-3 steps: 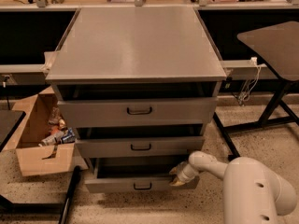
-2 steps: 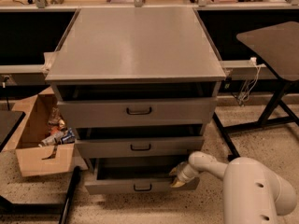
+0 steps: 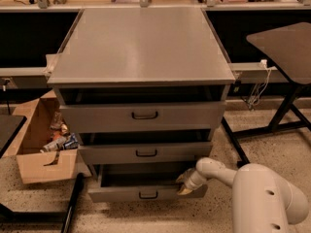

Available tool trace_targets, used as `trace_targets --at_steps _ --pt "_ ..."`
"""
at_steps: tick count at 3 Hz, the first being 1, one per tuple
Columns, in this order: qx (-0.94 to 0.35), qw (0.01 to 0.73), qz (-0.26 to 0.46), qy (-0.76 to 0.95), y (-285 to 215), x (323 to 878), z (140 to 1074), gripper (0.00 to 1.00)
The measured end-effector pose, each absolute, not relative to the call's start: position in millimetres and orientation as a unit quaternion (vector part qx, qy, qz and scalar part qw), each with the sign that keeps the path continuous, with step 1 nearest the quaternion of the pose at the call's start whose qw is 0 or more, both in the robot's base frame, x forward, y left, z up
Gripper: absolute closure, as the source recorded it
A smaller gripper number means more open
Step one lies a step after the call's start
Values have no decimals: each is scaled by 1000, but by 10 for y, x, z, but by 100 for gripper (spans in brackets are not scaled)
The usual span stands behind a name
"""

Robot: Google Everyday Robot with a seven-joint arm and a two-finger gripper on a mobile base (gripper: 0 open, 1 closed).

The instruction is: Open bottom drawer

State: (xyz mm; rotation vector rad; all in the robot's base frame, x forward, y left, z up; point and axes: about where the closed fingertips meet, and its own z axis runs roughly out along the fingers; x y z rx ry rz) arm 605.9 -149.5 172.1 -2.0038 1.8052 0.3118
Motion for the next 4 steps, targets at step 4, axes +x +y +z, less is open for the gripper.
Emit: trace_targets --at_steps 4 --pt "-728 193 130 644 -1453 5911 1653 0"
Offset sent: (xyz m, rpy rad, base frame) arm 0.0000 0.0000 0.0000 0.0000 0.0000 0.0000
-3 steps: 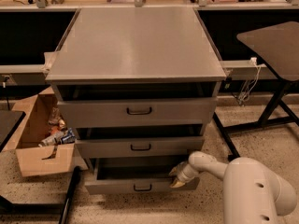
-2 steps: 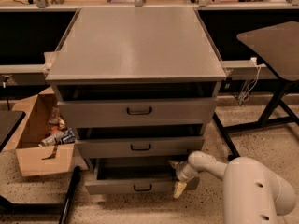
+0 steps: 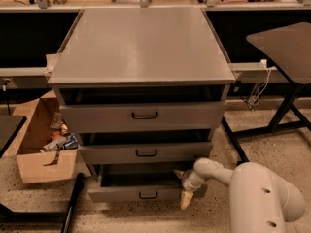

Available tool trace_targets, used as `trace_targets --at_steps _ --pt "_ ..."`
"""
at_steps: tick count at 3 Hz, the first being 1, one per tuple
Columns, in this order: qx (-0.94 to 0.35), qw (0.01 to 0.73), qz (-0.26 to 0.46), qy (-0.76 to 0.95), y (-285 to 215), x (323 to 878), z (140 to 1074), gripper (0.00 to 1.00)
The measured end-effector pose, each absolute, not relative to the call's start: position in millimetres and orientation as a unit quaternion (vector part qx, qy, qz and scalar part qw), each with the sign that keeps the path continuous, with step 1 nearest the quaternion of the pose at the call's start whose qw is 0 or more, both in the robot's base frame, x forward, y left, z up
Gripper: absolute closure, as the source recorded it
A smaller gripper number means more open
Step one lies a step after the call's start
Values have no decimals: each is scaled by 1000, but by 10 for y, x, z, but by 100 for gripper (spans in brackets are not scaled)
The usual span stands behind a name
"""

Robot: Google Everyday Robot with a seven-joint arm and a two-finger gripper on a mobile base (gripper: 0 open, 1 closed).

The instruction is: Open bottom drawer

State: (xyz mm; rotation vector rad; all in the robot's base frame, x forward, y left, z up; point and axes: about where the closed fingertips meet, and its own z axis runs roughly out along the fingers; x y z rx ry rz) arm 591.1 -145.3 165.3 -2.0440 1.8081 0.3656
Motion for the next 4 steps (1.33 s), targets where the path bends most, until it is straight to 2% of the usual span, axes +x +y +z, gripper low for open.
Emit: trace_targets --at_steps 1,2,4 --pt "-733 163 158 641 -1440 5651 1595 0" --pt "-732 129 184 643 -1456 5307 1544 23" --pt "-738 115 194 636 -1427 4998 1626 70"
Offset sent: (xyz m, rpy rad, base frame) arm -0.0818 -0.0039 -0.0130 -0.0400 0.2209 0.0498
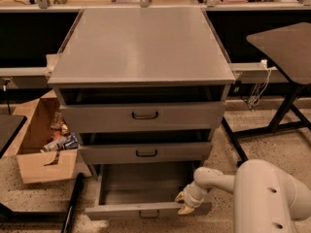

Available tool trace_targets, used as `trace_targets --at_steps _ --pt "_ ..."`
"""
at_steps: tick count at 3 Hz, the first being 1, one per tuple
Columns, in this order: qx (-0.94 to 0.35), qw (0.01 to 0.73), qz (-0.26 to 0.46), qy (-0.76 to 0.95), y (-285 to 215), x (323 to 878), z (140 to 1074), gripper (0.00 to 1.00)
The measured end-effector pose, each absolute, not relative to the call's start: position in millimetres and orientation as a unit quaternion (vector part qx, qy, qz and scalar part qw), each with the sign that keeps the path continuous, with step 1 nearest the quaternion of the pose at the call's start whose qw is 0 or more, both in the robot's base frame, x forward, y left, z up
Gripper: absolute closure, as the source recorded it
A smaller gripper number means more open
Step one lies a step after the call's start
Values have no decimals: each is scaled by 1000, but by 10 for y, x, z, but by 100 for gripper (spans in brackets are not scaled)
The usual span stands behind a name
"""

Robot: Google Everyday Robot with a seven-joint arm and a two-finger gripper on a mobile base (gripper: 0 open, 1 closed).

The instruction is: Open bottom drawer

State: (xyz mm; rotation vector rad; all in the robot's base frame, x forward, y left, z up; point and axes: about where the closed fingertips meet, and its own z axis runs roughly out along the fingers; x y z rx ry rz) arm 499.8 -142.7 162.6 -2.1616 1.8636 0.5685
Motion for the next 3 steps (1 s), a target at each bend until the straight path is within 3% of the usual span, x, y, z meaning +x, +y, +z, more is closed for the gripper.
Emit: trace_targets --at_steps 1,2,3 --pt "-741 121 199 630 -1386 4660 1696 99" --pt "-741 121 199 630 -1386 4660 1696 98" --pt "-741 121 199 630 -1386 4660 1696 76"
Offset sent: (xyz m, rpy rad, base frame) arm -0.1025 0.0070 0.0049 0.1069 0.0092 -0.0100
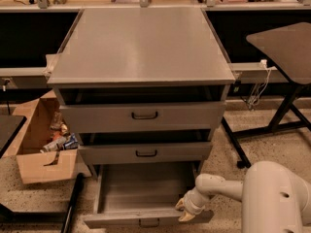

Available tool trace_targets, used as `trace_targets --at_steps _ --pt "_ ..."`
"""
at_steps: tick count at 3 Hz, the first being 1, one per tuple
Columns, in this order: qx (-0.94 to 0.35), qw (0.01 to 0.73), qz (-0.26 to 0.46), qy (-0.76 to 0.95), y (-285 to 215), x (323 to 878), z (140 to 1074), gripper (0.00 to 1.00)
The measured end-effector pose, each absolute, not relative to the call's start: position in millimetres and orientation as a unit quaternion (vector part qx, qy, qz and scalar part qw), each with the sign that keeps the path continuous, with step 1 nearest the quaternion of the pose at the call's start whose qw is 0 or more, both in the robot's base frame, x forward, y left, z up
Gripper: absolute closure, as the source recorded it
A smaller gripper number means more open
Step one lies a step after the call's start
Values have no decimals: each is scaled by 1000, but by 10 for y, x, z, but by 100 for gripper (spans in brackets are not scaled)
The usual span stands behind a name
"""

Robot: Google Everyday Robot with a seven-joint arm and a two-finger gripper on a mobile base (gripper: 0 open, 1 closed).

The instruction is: Open bottom drawer

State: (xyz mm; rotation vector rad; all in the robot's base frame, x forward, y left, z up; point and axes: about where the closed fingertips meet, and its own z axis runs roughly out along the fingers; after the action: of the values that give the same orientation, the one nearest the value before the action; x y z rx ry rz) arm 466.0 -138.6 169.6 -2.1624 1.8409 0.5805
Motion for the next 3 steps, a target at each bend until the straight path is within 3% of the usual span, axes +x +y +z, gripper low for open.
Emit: trace_targets --at_steps 3 --pt "-741 121 199 630 -1386 4659 1695 6"
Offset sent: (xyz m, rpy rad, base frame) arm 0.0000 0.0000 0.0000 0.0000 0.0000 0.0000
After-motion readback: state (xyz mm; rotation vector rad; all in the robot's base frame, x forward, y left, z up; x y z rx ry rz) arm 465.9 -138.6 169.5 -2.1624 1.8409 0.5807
